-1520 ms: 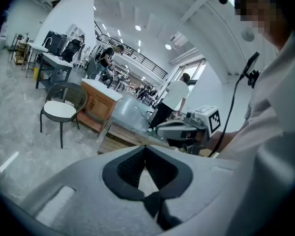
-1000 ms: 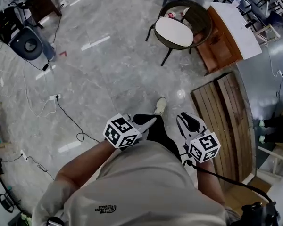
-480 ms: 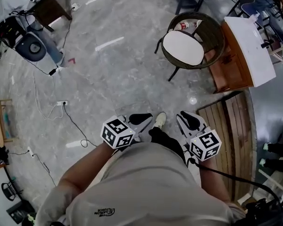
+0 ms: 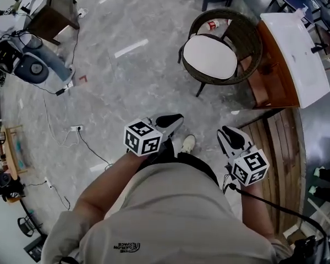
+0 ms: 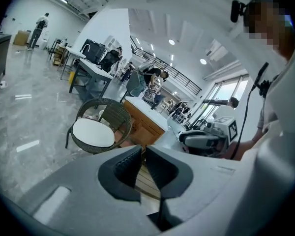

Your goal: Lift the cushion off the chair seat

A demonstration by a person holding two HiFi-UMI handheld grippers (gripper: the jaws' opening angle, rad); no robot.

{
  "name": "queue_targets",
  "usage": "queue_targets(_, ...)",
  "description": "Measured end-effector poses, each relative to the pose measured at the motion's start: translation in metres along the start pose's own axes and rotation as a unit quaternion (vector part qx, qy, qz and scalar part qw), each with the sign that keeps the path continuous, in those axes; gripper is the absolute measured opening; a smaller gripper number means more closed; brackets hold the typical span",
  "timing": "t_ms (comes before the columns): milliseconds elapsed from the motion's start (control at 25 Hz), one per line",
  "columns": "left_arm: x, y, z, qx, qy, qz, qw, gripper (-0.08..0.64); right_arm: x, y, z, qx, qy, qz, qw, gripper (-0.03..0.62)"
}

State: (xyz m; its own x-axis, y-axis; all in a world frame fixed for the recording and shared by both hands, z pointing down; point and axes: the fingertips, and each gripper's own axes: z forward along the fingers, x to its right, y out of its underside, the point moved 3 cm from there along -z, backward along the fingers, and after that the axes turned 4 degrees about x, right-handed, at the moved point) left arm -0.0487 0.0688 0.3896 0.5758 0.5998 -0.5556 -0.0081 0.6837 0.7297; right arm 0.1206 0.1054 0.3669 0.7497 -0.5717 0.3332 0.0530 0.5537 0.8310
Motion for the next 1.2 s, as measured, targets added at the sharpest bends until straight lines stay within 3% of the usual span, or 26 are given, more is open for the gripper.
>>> queue_targets(280, -0.082, -0.029, 0.081, -0.024, 0.017, -0.031, 0.9991, 0.037, 0.065, -0.013, 0.02, 0.0, 0.054, 0.032, 0.998, 0.087)
queue_targets(520, -0.183, -0.044, 0.15, -0.053, 0.018, -0.097, 0.9937, 0.057, 0.104, -0.038, 0.063, -0.017, 0.098, 0.069, 0.993, 0.087)
queue_targets(720, -0.268, -0.054, 0.203, -0.069, 0.007, -0.125, 0.9897, 0.076, 0.13, -0.054, 0.106, -0.04, 0.114, 0.097, 0.988, 0.087)
queue_targets(1200, -0.455, -0.035, 0.323, -0.126, -0.025, -0.142, 0.9816, 0.172, 0.189, -0.038, 0.18, -0.097, 0.142, 0.159, 0.972, 0.087)
